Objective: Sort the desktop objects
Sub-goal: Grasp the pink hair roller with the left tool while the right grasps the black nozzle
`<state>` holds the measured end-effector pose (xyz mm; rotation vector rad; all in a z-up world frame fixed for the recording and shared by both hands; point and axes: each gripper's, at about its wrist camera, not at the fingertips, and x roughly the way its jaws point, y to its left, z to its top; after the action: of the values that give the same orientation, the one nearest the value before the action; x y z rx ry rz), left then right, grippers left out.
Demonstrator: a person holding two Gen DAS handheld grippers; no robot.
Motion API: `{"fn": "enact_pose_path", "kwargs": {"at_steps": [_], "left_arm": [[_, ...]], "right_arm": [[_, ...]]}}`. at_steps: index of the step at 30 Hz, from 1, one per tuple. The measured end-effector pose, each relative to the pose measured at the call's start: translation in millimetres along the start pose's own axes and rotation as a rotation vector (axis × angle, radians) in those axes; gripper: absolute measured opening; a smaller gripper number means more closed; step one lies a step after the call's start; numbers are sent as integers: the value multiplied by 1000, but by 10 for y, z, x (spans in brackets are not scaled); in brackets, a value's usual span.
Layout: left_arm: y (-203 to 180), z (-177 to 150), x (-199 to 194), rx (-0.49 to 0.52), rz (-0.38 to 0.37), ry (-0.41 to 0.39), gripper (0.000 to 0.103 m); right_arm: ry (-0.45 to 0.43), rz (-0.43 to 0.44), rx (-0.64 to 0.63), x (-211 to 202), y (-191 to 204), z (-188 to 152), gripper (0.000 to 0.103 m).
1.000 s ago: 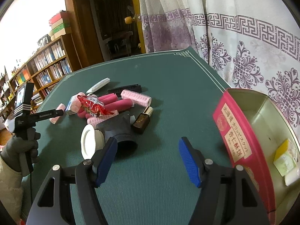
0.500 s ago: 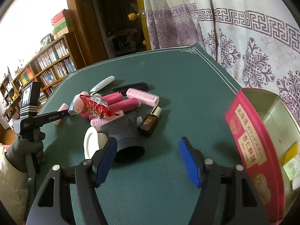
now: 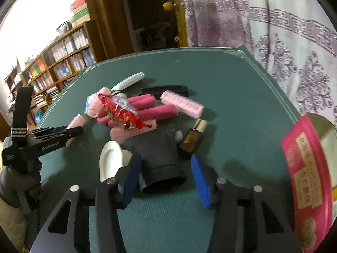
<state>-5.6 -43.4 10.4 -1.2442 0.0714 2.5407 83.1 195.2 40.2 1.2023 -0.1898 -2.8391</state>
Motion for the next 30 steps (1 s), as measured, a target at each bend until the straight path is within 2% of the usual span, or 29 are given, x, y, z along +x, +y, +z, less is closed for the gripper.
{"fn": "enact_pose_path", "kwargs": {"at_steps": [6, 11, 13, 16, 17, 24, 30], "left_arm": [[-134, -92, -64, 25, -55, 14, 30], [-216, -152, -93, 23, -64, 20, 30], [-246, -173, -113, 22, -67, 20, 30], [-293, -197, -140, 24, -70, 22, 30], [-290, -210, -155, 25, -71, 23, 30], [-329, -238, -295, 9, -95, 8, 30], [-433, -178, -501, 20, -117, -39, 30]], "right_arm": [[21, 12, -64, 112, 92, 36, 49], [40, 47, -86, 194, 87, 108, 50], [50, 60, -82, 238, 72, 133, 53], [117, 135, -27, 415, -1, 141, 54], [128, 134, -17, 454, -10, 130, 54], [93, 87, -31, 421, 29, 60, 53], [23, 94, 9, 104, -70, 15, 52]]}}
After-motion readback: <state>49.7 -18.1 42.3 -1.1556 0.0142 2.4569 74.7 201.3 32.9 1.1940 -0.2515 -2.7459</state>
